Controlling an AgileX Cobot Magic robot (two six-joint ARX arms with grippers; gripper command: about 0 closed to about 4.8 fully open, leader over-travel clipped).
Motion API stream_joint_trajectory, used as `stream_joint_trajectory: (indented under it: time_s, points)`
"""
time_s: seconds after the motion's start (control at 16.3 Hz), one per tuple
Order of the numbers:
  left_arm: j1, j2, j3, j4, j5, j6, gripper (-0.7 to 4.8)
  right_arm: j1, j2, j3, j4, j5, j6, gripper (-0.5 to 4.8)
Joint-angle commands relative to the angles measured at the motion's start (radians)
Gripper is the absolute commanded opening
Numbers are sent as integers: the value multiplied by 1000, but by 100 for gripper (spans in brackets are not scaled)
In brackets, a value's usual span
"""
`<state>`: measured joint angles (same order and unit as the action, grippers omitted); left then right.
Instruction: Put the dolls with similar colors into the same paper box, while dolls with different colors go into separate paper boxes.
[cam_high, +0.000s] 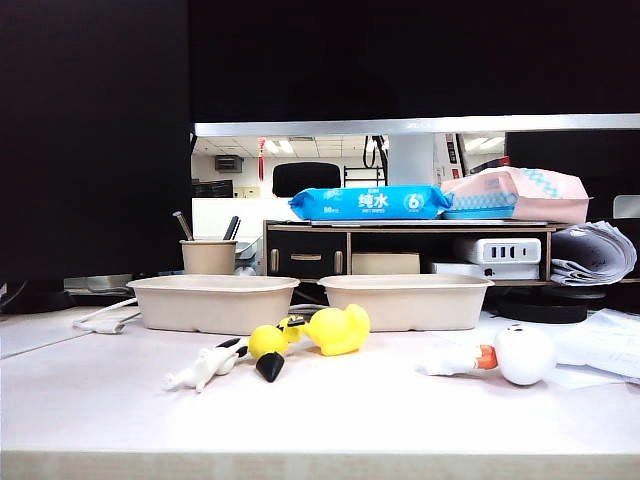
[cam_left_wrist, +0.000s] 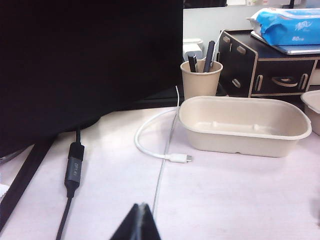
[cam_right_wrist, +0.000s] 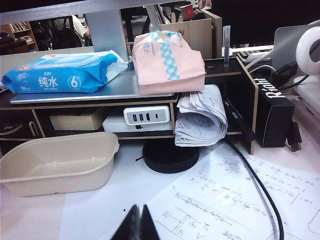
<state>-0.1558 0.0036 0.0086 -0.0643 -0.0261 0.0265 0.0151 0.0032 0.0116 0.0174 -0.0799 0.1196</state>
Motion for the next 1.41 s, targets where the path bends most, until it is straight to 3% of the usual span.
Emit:
stream_joint_trajectory:
  time_s: [0.06, 0.37, 0.49, 0.74, 0.92, 1.04, 1.29, 1.41]
  points:
    - [2, 0, 1, 13, 4, 0, -5, 2, 0, -6, 18, -1, 5, -5]
    - [-2, 0, 1, 13, 3, 0, -5, 2, 0, -6, 17, -1, 5, -5]
    - [-48, 0, 1, 13, 2, 0, -5, 2, 0, -6, 17, -18, 5, -5]
    - [-369, 68, 1, 14, 5, 0, -5, 2, 0, -6, 18, -122, 53, -6]
    - [-479, 162, 1, 11, 8, 0, -5, 2, 0, 1, 20, -217, 280, -6]
    - [-487, 185, 1, 6, 7, 0, -5, 2, 0, 50, 18, -323, 380, -6]
    - [-487, 185, 1, 6, 4, 0, -5, 3, 68, 264, -64, -348, 380, -6]
    - [-487, 186, 1, 6, 4, 0, -5, 29, 244, 377, -96, -434, 301, -6]
